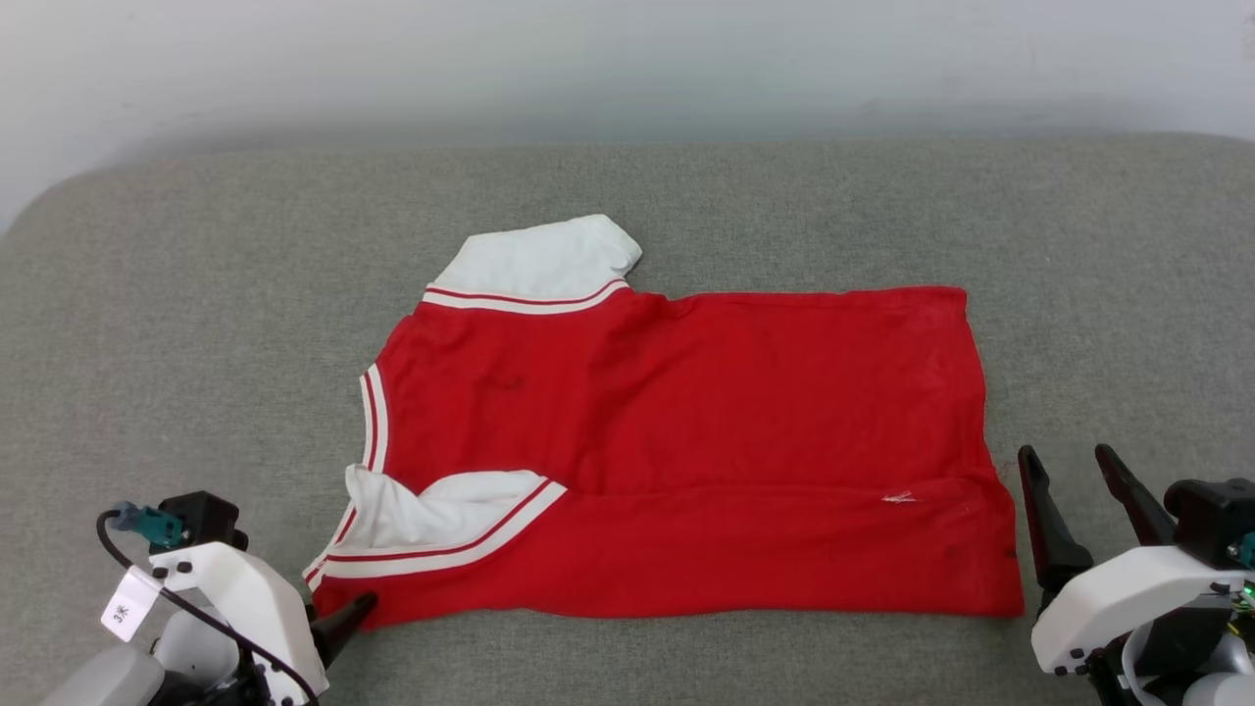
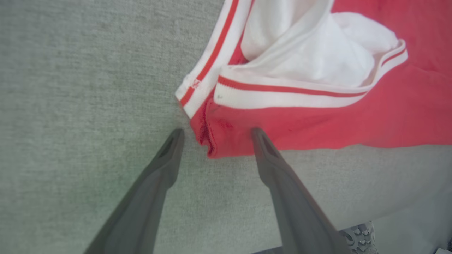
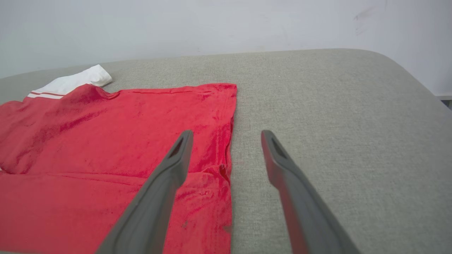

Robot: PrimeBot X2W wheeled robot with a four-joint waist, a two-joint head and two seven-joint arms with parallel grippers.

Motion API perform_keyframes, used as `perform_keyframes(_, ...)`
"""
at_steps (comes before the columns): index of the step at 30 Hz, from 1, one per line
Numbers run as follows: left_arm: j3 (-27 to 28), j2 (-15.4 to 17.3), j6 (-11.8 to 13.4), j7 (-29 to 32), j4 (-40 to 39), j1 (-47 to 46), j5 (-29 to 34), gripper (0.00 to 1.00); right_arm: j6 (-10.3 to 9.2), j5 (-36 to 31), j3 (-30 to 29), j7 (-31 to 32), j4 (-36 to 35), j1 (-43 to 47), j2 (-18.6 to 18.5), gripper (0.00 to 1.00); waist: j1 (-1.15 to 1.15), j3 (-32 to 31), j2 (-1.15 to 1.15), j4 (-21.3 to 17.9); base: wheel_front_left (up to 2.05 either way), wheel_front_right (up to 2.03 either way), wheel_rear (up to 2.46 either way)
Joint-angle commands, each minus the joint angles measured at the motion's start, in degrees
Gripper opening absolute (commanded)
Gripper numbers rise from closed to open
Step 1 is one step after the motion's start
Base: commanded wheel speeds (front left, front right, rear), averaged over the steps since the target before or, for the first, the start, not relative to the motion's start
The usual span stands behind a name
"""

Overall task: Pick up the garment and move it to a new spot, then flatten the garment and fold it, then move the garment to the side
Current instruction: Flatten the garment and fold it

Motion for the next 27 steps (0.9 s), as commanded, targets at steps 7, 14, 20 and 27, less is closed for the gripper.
perform_keyframes(7,-2.5,-2.9,-1.0,2.7,3.4,-1.6,0.0,1.0,-0.04,1.1,-0.7,0.0,0.7,-0.7,0.4,1.0,0.0,2.5,0.0,-1.5,0.0,0.0,0.0)
perform_keyframes(14,-3.6,-4.4,-2.3,2.7,4.2,-1.5,0.1,0.0,-0.04,3.4,-0.7,5.0,0.8,0.8,-1.2,1.0,0.0,1.7,0.0,-1.4,0.0,0.0,0.0)
perform_keyframes(20,-2.1,-2.5,-1.2,0.5,1.1,-1.9,1.5,0.0,-0.04,8.6,0.9,18.7,-0.4,2.2,-4.9,1.0,0.0,1.0,0.0,-0.6,0.0,0.0,0.0)
perform_keyframes(27,-1.1,-0.7,0.8,-0.9,-4.9,-2.6,3.2,0.0,-0.04,12.4,2.9,30.8,-1.1,1.5,-7.2,1.0,0.0,2.0,0.0,1.0,0.0,0.0,0.0)
